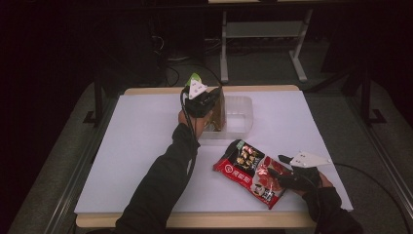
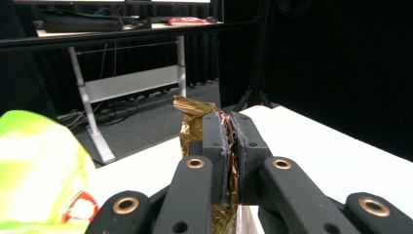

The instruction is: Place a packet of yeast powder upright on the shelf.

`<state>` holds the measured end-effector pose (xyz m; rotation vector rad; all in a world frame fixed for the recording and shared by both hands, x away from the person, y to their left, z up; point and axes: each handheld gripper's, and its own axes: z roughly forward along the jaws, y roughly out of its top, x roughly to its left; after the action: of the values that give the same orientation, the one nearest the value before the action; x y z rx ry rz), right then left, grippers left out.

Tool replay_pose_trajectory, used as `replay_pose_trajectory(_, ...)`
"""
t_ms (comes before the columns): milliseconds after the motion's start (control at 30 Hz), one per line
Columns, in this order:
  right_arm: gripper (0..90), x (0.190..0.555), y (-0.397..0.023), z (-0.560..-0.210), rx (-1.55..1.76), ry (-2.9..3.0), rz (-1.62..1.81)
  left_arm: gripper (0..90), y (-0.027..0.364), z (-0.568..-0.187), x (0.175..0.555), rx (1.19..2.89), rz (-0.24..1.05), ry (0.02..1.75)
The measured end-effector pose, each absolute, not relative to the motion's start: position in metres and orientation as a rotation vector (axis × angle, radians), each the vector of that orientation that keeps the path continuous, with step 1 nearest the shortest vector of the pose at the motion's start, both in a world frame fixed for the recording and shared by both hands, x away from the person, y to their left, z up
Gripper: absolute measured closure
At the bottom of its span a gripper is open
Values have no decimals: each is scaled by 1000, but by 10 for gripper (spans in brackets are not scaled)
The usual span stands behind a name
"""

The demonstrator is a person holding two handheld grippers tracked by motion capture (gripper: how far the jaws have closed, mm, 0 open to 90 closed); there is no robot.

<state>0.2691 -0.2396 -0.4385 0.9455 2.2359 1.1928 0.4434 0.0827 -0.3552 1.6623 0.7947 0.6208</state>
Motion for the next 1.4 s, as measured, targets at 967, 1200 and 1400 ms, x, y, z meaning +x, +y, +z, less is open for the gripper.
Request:
replay_pose_trajectory(967,386,256,-248,-441,982,2211,1140,597,136,-354,396,1718,613,664)
replay_pose_trajectory(1200,379,253,-251,-438,983,2207,1138,477,156,-360,369,1756,567,618)
replay_pose_trajectory(1400,376,253,-260,-437,1025,2216,1189,401,160,-380,342,1838,461,538)
